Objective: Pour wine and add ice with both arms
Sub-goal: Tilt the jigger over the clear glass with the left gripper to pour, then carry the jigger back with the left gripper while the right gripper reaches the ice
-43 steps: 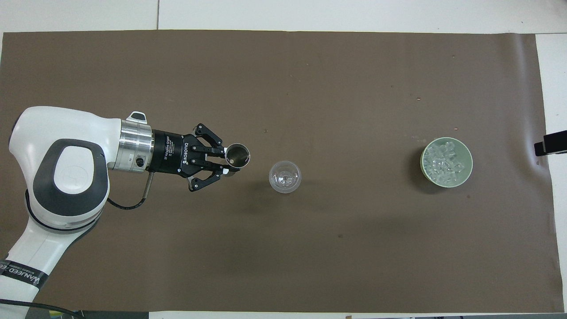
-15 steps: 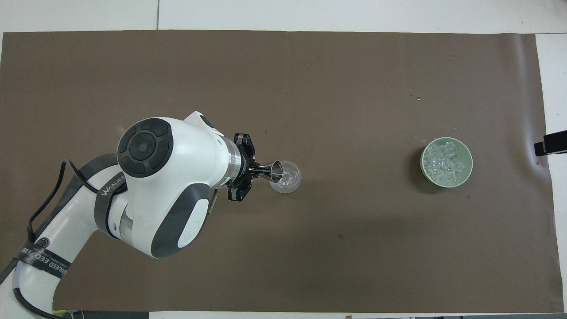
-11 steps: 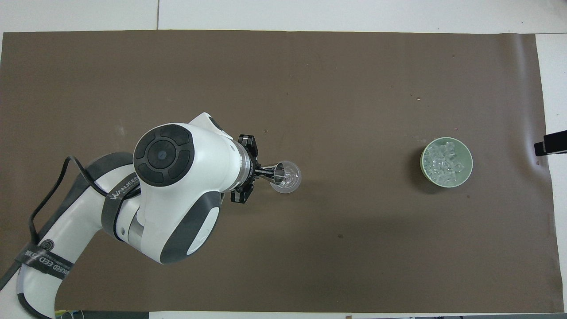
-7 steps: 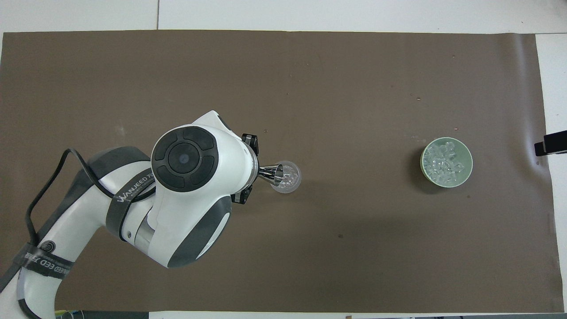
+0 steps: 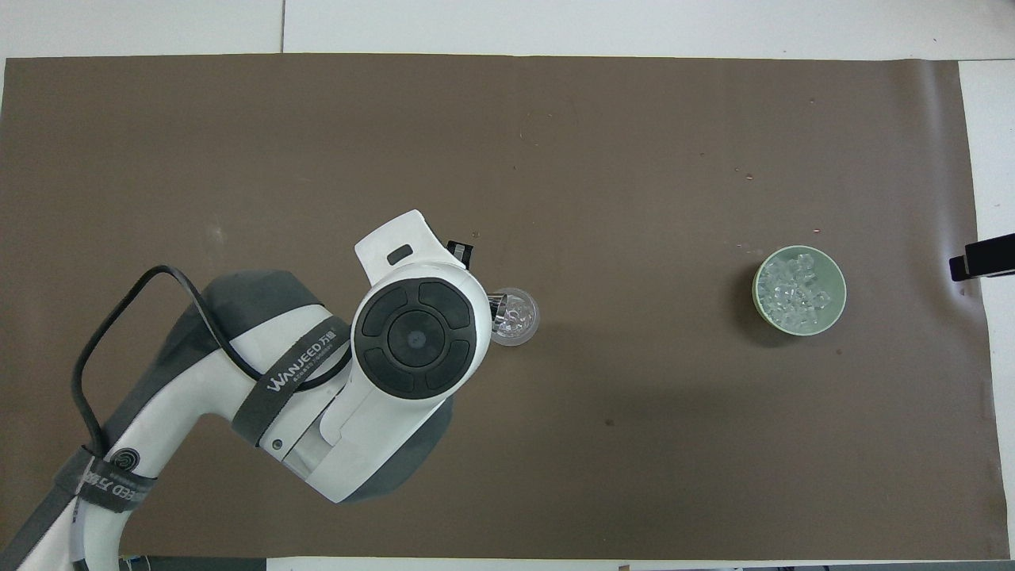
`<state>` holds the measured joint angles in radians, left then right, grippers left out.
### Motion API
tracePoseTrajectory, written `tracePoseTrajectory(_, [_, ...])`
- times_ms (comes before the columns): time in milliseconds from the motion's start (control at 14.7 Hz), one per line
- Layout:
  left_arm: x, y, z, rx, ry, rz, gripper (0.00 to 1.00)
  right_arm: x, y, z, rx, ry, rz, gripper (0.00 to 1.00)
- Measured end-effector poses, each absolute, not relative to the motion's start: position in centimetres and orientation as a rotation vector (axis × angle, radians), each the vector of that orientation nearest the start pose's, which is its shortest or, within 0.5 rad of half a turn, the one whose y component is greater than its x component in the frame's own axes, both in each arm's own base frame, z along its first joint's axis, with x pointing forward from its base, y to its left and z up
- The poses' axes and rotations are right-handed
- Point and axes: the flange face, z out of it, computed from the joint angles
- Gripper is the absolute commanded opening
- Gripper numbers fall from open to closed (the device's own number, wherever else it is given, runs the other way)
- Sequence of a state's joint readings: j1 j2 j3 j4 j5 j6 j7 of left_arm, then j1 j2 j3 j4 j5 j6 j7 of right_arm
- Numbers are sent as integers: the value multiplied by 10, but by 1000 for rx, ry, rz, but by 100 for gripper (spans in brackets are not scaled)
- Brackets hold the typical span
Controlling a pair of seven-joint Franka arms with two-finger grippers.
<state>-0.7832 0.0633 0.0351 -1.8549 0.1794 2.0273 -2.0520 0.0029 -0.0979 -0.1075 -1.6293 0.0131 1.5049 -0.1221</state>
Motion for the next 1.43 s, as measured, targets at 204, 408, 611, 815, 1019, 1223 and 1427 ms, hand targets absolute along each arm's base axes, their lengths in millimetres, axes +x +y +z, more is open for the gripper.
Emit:
tracePoseTrajectory(204, [431, -406, 496, -2626, -1814, -410, 0, 518, -50, 632, -3117, -67, 11, 100])
tracePoseTrajectory(408, [426, -411, 497, -2640, -1772, -474, 0, 526, -50, 599, -3118, -128, -21, 100])
tracePoseTrajectory(611, [419, -418, 497, -2649, -1726, -541, 0, 530, -50, 540, -3117, -174, -28, 100])
tracePoseTrajectory(815, [414, -420, 496, -2623, -1735, -566, 0, 531, -49, 497, -3113, -202, 12, 100])
tracePoseTrajectory(1019, [414, -421, 496, -2618, -1739, -568, 0, 537, -49, 457, -3121, -221, -44, 100])
tracePoseTrajectory(1223, [415, -420, 501, -2614, -1765, -572, 0, 536, -37, 425, -3112, -275, -48, 100])
tracePoseTrajectory(1427, [421, -413, 520, -2610, -1863, -498, 0, 535, -26, 413, -3110, -311, -70, 100])
